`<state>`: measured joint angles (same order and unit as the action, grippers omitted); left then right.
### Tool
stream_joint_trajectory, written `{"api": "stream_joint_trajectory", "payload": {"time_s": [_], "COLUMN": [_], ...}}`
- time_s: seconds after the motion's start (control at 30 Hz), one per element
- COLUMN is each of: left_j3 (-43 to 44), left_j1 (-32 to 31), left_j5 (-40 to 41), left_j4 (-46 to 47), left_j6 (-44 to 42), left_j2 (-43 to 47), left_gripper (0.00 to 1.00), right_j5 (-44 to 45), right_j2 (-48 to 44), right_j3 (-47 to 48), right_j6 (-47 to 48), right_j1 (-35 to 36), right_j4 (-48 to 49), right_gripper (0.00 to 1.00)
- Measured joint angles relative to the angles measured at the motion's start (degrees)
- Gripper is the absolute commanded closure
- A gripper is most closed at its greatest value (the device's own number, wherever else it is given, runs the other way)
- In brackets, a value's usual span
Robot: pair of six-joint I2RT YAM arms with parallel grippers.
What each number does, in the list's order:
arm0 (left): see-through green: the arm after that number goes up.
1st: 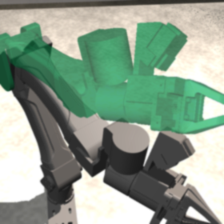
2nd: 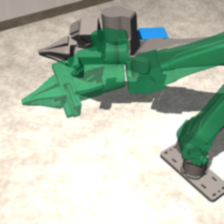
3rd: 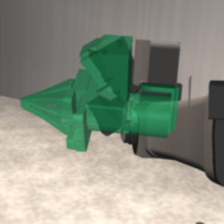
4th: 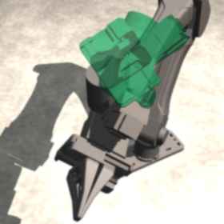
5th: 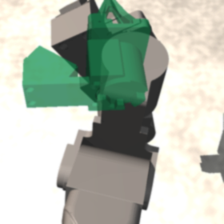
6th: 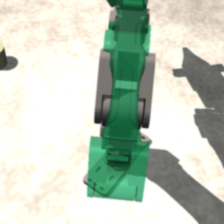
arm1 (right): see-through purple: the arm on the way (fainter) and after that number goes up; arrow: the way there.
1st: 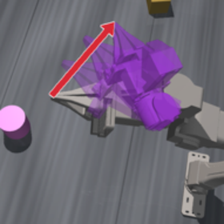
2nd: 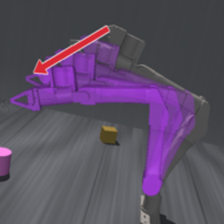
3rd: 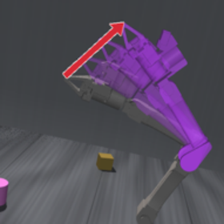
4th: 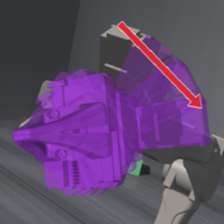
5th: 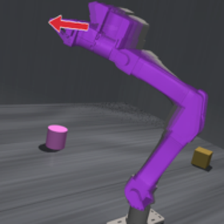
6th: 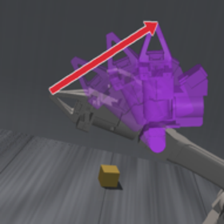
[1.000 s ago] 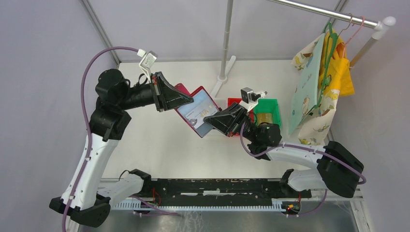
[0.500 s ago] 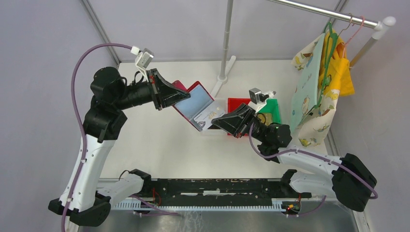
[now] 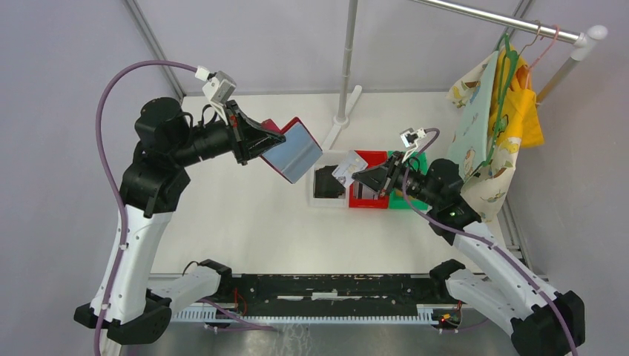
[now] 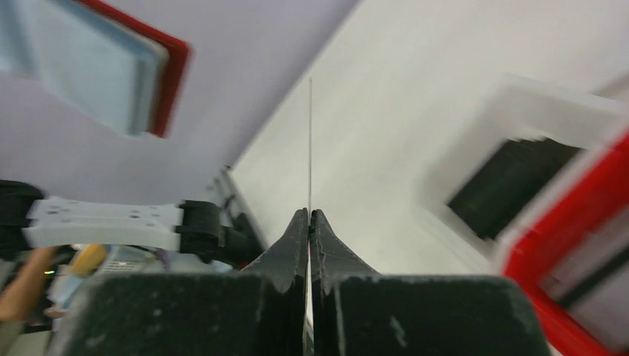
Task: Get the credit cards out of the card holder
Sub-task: Place the credit card in the storage box.
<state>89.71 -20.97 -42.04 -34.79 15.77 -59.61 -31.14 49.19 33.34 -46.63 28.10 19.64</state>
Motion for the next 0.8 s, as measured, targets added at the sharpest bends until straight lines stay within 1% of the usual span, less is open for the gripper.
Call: {"api": "stream_joint_trajectory", "payload": {"time_s": [0.13, 0.27, 0.33, 0.57, 0.8], "left_j3": [0.4, 0.6, 0.6, 0.7, 0.7], "left_j1": [0.0, 0.0, 0.0, 0.0, 0.0], "left_j5": [0.0, -0.1, -0.1, -0.6, -1.7], "left_j4": [-1.1, -2.6, -3.0, -3.7, -4.2], "left_j6": [-0.7, -0.9, -1.0, -1.3, -1.3], "left_j2": [-0.5, -1.3, -1.5, -1.4, -1.2], "left_gripper": [0.98, 0.98, 0.98, 0.98, 0.98], "right_j5": [2.2, 7.4, 9.5, 15.7, 16.2], "right_j2": [1.7, 5.2, 7.5, 17.3, 25.3], "right_j3": [4.7, 8.3, 9.4, 10.8, 12.7], "right_j6": [11.1, 19.5, 22.6, 30.0, 33.5], "right_j1": [-3.8, -5.8, -6.3, -7.0, -7.0], "right_j4": [-17.9, -29.2, -32.6, -37.8, -37.6], "right_gripper": [1.0, 1.0, 1.0, 1.0, 1.0]}}
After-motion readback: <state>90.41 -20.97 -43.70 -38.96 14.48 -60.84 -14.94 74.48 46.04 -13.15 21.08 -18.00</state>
